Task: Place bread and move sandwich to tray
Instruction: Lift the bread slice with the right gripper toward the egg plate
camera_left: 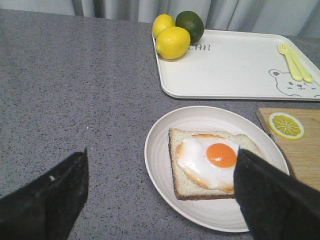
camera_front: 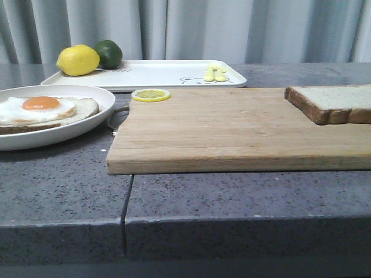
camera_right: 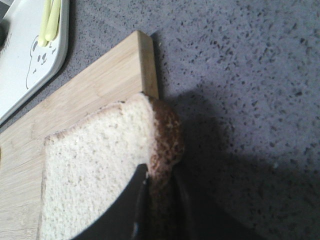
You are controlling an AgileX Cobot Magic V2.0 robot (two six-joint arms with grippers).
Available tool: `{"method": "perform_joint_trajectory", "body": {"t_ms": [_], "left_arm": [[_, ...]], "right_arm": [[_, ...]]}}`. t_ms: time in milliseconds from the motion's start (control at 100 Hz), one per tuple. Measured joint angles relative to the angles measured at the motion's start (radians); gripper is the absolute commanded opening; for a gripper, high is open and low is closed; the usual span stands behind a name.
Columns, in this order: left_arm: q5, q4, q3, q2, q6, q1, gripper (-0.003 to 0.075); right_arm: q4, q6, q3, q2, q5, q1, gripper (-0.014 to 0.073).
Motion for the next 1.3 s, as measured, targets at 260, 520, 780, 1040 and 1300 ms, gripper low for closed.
{"method": "perform_joint_trajectory", "body": {"t_ms": [260,520,780,1040,1300], "left_arm": [[0.000,0.000,0.000,0.000,0.000,0.000,0.0557],[0.000,0.000,0.000,0.000,0.000,0.000,0.0557],[0.000,0.000,0.000,0.000,0.000,0.000,0.0557],[0.000,0.000,0.000,0.000,0.000,0.000,0.0557],[0.000,0.000,0.000,0.000,0.000,0.000,0.0557]], "right_arm": [[0.000,0.018,0.000,-0.050,0.038,0.000,-0.0108],[0.037,0.091,0.000,-0.250,0.086,0.034,-0.0108],[0.224,0.104,0.000,-0.353,0.030,0.247,-0.0108],[0.368,0.101,-0.002,-0.348,-0.276,0.593,-0.0109],[0.396,0.099,-0.121,-0.226,-0.379,0.783,-0.0109]]}}
